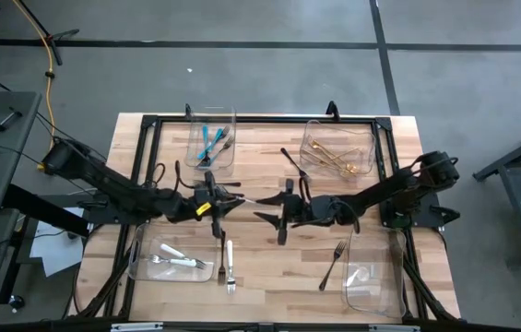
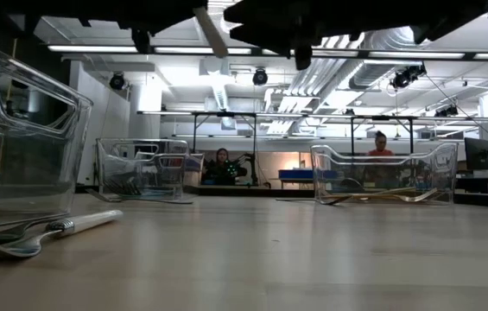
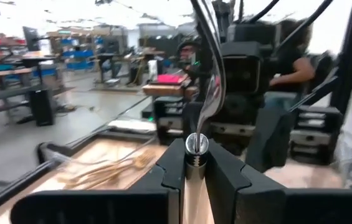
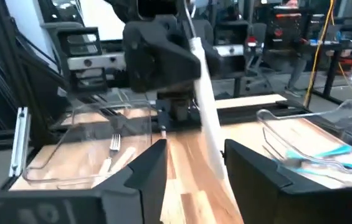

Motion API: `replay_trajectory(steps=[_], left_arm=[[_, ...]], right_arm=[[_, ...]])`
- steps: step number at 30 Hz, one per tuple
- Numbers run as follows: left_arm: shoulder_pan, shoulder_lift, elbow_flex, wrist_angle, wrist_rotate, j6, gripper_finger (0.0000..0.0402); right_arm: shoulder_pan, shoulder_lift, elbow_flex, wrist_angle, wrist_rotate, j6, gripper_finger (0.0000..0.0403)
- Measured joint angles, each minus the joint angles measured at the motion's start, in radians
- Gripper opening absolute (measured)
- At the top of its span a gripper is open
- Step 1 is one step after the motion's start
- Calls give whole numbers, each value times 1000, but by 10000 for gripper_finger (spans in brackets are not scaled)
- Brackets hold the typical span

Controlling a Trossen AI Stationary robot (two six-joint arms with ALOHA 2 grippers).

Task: Sort silverware by color (type)
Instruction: Put the white fork into the bottom left transparent bin

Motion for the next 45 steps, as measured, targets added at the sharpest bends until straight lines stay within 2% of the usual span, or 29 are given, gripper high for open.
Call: replay_trajectory(steps=[6,16,20,24,26,30,45], left_arm=[[-59,-151,-11,-188,-111,25,28],[-133,-305,-132,-206,-283,25,28],[-154,-359,-168,-205,-246,0,28],[-172,-368,-169,-200,-102,2,28],[-178,-368,-169,-200,-76,2,28],[-179,-362,-169,-201,-92,-10,28],[-179,-362,-169,-202,-95,-10,28]], right_arm=[[27,-69,0,-109,66,-20,179],[59,-83,-1,-143,196,-108,184],[49,-83,-1,-149,196,-113,184],[38,-83,-1,-152,174,-116,184],[29,-83,-1,-153,141,-116,184],[9,-83,-1,-152,98,-108,185],[-3,-83,-1,-152,94,-85,185]])
